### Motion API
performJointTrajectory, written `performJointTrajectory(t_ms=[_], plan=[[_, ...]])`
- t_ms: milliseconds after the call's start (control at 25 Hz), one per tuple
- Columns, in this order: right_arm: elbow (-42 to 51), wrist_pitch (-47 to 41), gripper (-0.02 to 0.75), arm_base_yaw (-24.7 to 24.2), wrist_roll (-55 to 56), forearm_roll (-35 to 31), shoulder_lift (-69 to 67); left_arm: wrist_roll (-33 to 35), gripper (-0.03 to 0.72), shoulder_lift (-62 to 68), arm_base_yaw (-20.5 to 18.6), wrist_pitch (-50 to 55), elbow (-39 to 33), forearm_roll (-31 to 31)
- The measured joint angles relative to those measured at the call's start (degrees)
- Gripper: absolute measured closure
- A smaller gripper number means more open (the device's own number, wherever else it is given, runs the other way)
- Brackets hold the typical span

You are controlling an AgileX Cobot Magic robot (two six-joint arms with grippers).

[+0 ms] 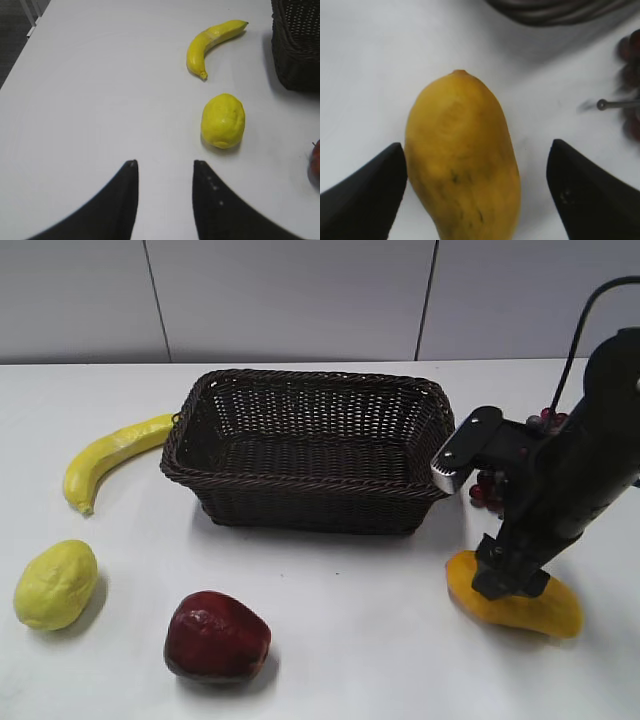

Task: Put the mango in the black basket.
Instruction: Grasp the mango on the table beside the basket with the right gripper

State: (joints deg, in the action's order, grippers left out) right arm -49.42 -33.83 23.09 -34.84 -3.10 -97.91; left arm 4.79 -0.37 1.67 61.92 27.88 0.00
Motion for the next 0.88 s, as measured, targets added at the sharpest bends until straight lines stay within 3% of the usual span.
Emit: performJointTrajectory(t_ms=[360, 640, 880], plan=[[-0.07, 3.64, 0.073, 0.01, 0.05, 0.61, -5.98, 0.00, 0.416, 0.00, 0.00, 0.00, 0.00, 0.00], [-0.14, 3.47, 0.160, 0.01, 0.20, 0.56, -6.30, 0.00, 0.416, 0.00, 0.00, 0.00, 0.00, 0.00], [-4.57, -6.40, 0.160, 0.01, 2.82, 0.56, -6.21, 0.00, 0.416, 0.00, 0.00, 0.00, 0.00, 0.00]])
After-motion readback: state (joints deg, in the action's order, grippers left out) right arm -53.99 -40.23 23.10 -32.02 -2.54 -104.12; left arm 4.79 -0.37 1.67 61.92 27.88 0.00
